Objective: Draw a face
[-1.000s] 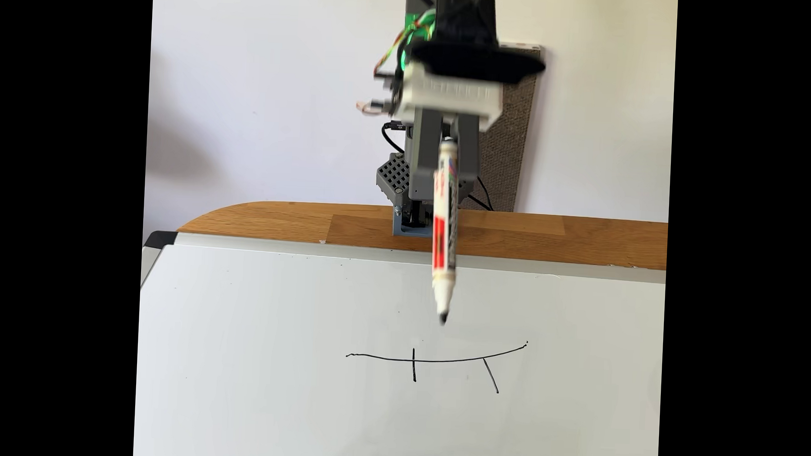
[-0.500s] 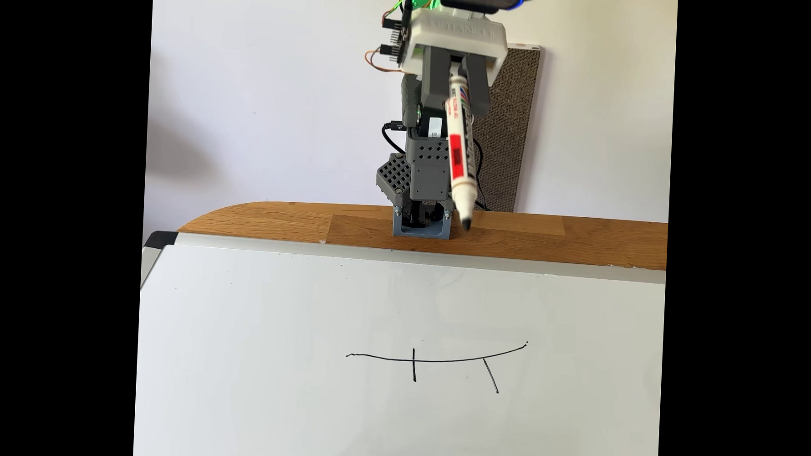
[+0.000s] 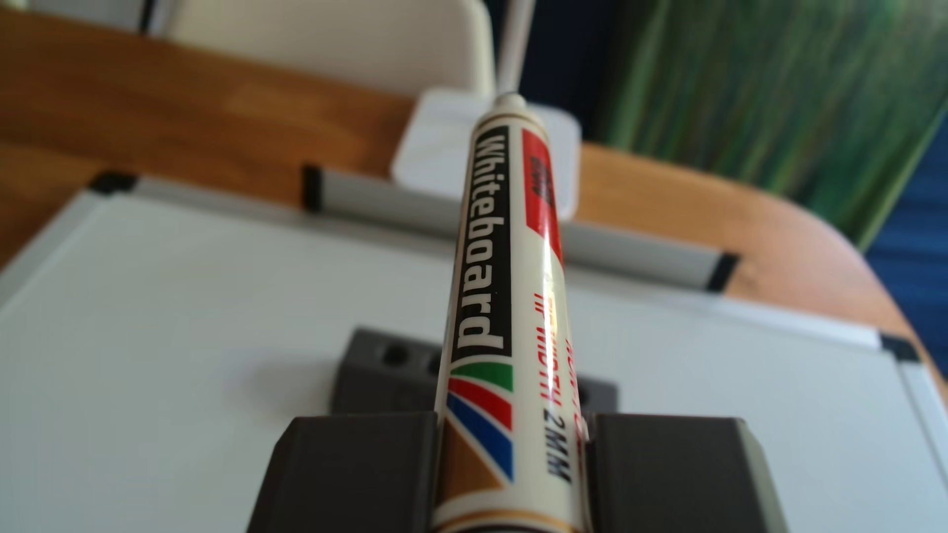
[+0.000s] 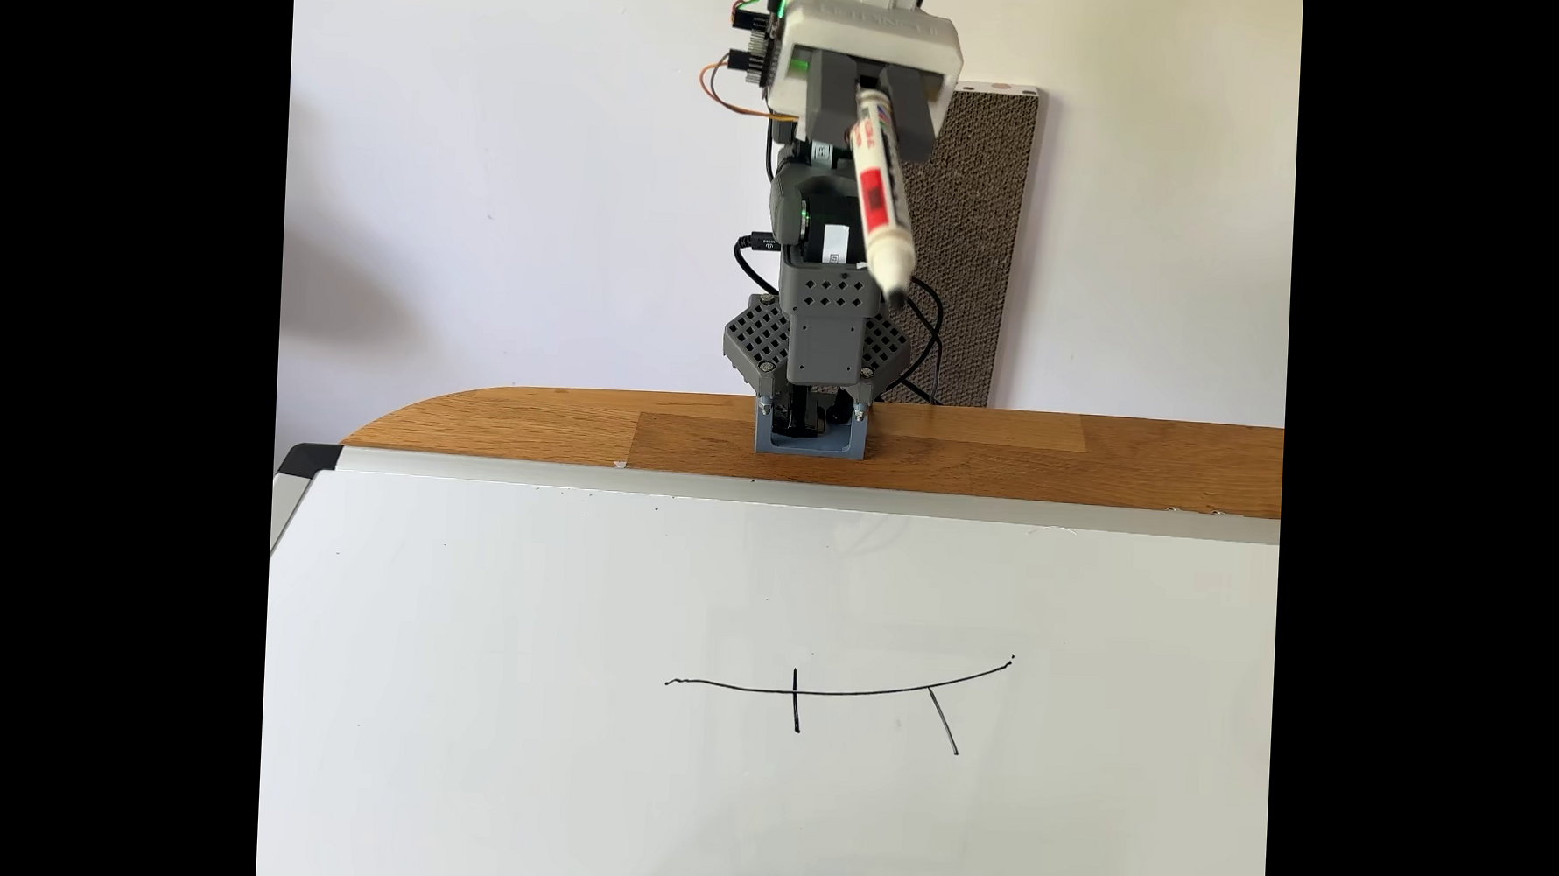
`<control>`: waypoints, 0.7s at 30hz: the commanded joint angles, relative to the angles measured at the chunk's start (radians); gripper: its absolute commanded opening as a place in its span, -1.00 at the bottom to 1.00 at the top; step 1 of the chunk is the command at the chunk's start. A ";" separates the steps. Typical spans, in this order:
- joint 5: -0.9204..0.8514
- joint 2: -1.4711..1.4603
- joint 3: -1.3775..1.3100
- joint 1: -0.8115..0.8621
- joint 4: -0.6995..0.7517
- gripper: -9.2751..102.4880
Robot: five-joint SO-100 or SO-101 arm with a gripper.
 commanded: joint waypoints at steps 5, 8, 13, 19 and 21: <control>0.202 0.089 0.106 -0.011 -0.026 -0.85; 0.235 0.089 0.138 -0.002 -0.029 -0.85; 0.222 0.078 -0.089 -0.011 0.035 -0.84; 0.207 0.080 -0.351 -0.008 0.370 -0.84; 0.210 0.081 -0.408 -0.002 0.430 -0.85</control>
